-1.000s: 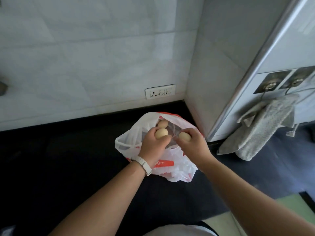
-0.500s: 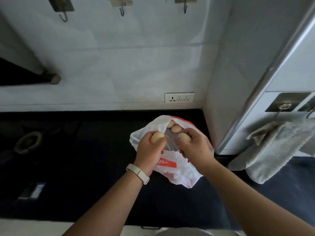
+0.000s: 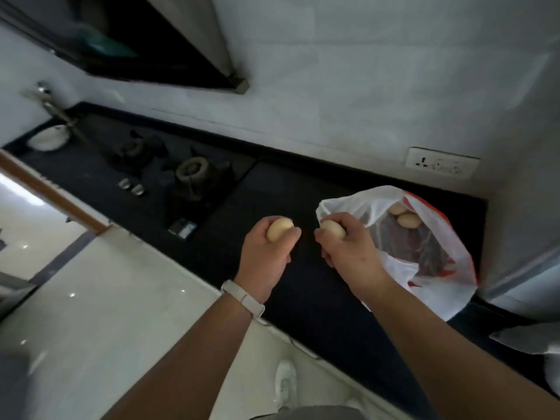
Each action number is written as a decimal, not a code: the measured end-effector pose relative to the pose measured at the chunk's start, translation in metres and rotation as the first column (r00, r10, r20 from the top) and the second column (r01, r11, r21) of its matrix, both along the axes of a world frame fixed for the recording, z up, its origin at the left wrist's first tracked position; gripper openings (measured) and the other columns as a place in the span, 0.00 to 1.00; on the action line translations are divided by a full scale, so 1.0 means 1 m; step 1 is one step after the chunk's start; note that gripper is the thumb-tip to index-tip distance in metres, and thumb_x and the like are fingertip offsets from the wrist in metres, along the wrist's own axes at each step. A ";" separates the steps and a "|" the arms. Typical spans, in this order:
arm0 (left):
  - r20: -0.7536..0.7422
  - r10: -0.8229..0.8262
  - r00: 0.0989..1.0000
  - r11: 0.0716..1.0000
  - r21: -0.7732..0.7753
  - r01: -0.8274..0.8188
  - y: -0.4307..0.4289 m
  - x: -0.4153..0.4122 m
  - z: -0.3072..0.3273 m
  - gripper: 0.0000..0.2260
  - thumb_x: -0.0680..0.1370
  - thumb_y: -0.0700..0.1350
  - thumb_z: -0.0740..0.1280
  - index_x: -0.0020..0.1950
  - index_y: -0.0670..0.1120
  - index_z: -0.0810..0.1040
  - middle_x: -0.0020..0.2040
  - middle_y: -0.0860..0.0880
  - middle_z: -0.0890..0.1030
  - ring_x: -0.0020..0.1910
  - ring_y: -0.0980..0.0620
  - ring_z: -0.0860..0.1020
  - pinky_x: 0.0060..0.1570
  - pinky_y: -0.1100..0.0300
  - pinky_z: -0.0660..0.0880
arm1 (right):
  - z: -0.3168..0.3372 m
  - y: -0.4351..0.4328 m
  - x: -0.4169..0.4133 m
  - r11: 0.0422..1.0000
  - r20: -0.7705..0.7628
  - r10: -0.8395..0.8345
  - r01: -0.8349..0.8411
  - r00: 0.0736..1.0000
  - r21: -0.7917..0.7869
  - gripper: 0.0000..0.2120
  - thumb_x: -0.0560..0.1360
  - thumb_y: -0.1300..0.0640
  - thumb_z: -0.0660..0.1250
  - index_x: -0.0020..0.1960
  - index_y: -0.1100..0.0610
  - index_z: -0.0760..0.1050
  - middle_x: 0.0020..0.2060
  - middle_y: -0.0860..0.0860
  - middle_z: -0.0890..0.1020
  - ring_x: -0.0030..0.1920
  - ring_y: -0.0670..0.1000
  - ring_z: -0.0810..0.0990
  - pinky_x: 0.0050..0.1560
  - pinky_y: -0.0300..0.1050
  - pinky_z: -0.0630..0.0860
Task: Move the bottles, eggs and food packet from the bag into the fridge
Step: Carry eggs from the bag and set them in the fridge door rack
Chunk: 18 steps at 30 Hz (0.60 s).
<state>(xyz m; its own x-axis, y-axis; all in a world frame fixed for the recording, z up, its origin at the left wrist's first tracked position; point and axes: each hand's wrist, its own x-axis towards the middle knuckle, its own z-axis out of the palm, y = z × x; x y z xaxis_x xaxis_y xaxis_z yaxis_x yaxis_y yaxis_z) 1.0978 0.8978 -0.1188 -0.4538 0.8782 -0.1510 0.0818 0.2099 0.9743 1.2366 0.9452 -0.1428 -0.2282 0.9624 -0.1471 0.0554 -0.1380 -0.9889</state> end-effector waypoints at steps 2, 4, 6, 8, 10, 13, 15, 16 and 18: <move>-0.001 0.071 0.997 0.997 0.011 -0.071 -0.014 -0.022 0.003 0.06 0.76 0.43 0.72 0.52 0.48 0.79 0.42 0.45 0.80 0.31 0.54 0.74 0.32 0.62 0.73 | 0.006 -0.004 -0.024 0.999 0.013 0.053 -0.053 0.999 0.010 0.06 0.74 0.55 0.70 0.50 0.49 0.76 0.36 0.52 0.79 0.32 0.46 0.77 0.33 0.37 0.73; 0.002 0.136 0.991 0.990 0.030 -0.136 -0.029 -0.045 0.005 0.06 0.76 0.43 0.71 0.52 0.48 0.79 0.43 0.44 0.80 0.31 0.54 0.74 0.32 0.61 0.72 | 0.010 -0.011 -0.051 0.994 0.004 0.111 -0.111 0.994 0.017 0.06 0.74 0.55 0.70 0.49 0.49 0.76 0.36 0.52 0.79 0.32 0.46 0.77 0.33 0.38 0.73; 0.010 0.193 0.981 0.980 0.054 -0.193 -0.045 -0.069 0.005 0.06 0.76 0.43 0.71 0.52 0.47 0.79 0.42 0.44 0.80 0.31 0.53 0.74 0.32 0.60 0.72 | 0.013 -0.020 -0.079 0.983 0.006 0.183 -0.183 0.983 0.024 0.07 0.73 0.55 0.71 0.49 0.48 0.75 0.37 0.52 0.79 0.32 0.46 0.77 0.33 0.38 0.73; 0.020 0.241 0.970 0.968 0.069 -0.242 -0.061 -0.095 0.004 0.06 0.76 0.42 0.71 0.52 0.47 0.79 0.41 0.45 0.79 0.30 0.52 0.74 0.32 0.60 0.72 | 0.014 -0.030 -0.108 0.971 0.015 0.235 -0.235 0.972 0.028 0.07 0.73 0.55 0.71 0.48 0.48 0.76 0.38 0.52 0.80 0.32 0.46 0.77 0.33 0.39 0.73; 0.030 0.280 0.960 0.956 0.078 -0.282 -0.076 -0.125 0.002 0.05 0.76 0.42 0.71 0.52 0.46 0.79 0.39 0.46 0.79 0.29 0.54 0.73 0.31 0.61 0.72 | 0.017 -0.040 -0.141 0.963 0.016 0.268 -0.268 0.963 0.020 0.07 0.72 0.55 0.71 0.48 0.49 0.76 0.37 0.52 0.79 0.32 0.46 0.77 0.34 0.41 0.74; 0.023 0.332 0.943 0.939 0.089 -0.333 -0.099 -0.182 0.000 0.06 0.76 0.41 0.71 0.52 0.45 0.79 0.36 0.47 0.76 0.29 0.54 0.73 0.30 0.62 0.71 | 0.020 -0.056 -0.197 0.953 0.024 0.303 -0.304 0.953 0.022 0.06 0.73 0.56 0.71 0.48 0.51 0.76 0.37 0.52 0.79 0.31 0.47 0.76 0.33 0.42 0.73; 0.026 0.387 0.922 0.916 0.105 -0.387 -0.118 -0.227 0.001 0.06 0.76 0.42 0.71 0.52 0.45 0.80 0.36 0.48 0.76 0.29 0.53 0.73 0.31 0.61 0.71 | 0.022 -0.070 -0.240 0.943 0.042 0.331 -0.332 0.943 0.029 0.06 0.73 0.57 0.71 0.48 0.52 0.76 0.36 0.52 0.78 0.31 0.47 0.75 0.32 0.42 0.73; 0.031 0.415 0.909 0.902 0.118 -0.416 -0.129 -0.251 0.004 0.06 0.76 0.42 0.71 0.52 0.45 0.80 0.37 0.49 0.77 0.30 0.53 0.73 0.31 0.60 0.71 | 0.023 -0.078 -0.263 0.935 0.051 0.351 -0.353 0.935 0.033 0.06 0.73 0.57 0.70 0.48 0.52 0.76 0.36 0.52 0.78 0.31 0.47 0.75 0.32 0.42 0.73; 0.035 0.456 0.889 0.878 0.145 -0.456 -0.152 -0.297 0.008 0.05 0.76 0.42 0.71 0.51 0.45 0.80 0.38 0.48 0.77 0.30 0.52 0.73 0.32 0.59 0.71 | 0.028 -0.094 -0.311 0.916 0.075 0.394 -0.398 0.916 0.049 0.06 0.72 0.57 0.70 0.48 0.52 0.76 0.36 0.52 0.78 0.30 0.47 0.75 0.31 0.42 0.73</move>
